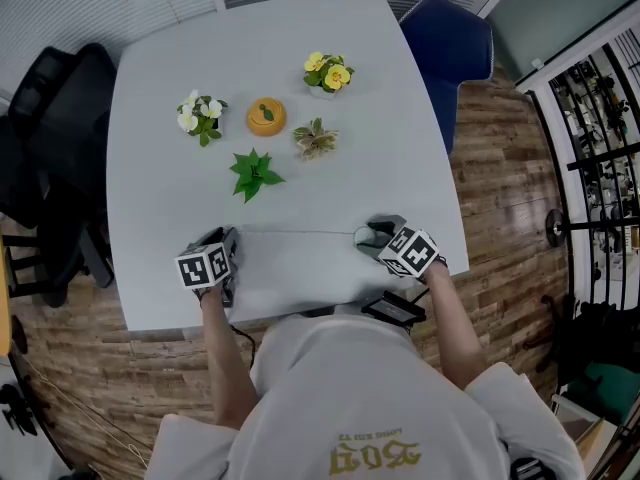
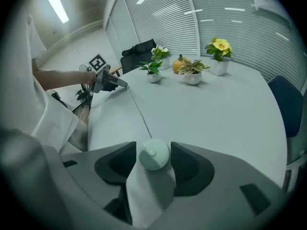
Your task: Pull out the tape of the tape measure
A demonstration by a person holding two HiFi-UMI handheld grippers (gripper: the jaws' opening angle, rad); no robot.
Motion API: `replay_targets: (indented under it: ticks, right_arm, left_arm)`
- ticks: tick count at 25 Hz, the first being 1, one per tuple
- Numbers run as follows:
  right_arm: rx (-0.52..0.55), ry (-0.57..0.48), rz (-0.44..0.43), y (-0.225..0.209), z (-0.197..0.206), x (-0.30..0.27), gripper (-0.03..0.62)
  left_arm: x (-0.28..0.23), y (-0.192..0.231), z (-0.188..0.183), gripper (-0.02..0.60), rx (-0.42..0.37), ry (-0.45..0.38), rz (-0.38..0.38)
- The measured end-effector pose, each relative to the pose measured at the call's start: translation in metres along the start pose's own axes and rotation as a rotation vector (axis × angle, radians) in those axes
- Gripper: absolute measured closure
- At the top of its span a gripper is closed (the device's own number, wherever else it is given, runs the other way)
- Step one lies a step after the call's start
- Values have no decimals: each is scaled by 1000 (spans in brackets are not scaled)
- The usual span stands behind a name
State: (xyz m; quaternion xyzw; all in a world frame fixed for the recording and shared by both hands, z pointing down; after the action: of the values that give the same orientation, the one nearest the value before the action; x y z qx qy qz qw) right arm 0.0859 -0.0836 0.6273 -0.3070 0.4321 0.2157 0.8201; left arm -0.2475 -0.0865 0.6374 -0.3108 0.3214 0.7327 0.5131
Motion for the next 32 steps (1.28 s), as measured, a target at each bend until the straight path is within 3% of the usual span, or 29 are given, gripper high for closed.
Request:
replay_targets:
  ticks: [5, 11, 15, 23, 27, 32]
  right_arm:
    - [-77, -94, -8, 2, -10, 11, 358]
    - [-181, -222, -41, 10, -24, 29, 369]
    - [-227, -310, -47, 14, -34, 42, 421]
    - [-275, -470, -46, 30, -56, 73, 555]
    - [-251, -540, -23, 41, -65, 88, 573]
    - [-212, -631, 27, 58, -77, 111, 577]
  left_arm:
    - [7, -2, -2, 431, -24, -19, -25]
    - [21, 2, -5, 411, -64, -48, -109]
    - [32, -6, -18, 426, -89, -113, -122]
    - [50, -67, -57, 504, -141, -271, -11]
    - [65, -99, -82, 561, -193, -365, 25]
    - [99, -133, -118, 577, -251, -550, 104]
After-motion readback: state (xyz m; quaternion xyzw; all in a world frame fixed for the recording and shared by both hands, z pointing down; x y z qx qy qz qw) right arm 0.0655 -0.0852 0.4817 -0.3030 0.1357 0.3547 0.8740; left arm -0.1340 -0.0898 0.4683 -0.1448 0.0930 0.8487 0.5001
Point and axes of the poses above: the fingertips, and each gripper's own axes: x backward along the fingers, y to its left, z out of its underside, the point moved 2 cm from there along x, backward along the fingers, and after that the axes turned 15 degrees about -x, right-handed, at the moved point
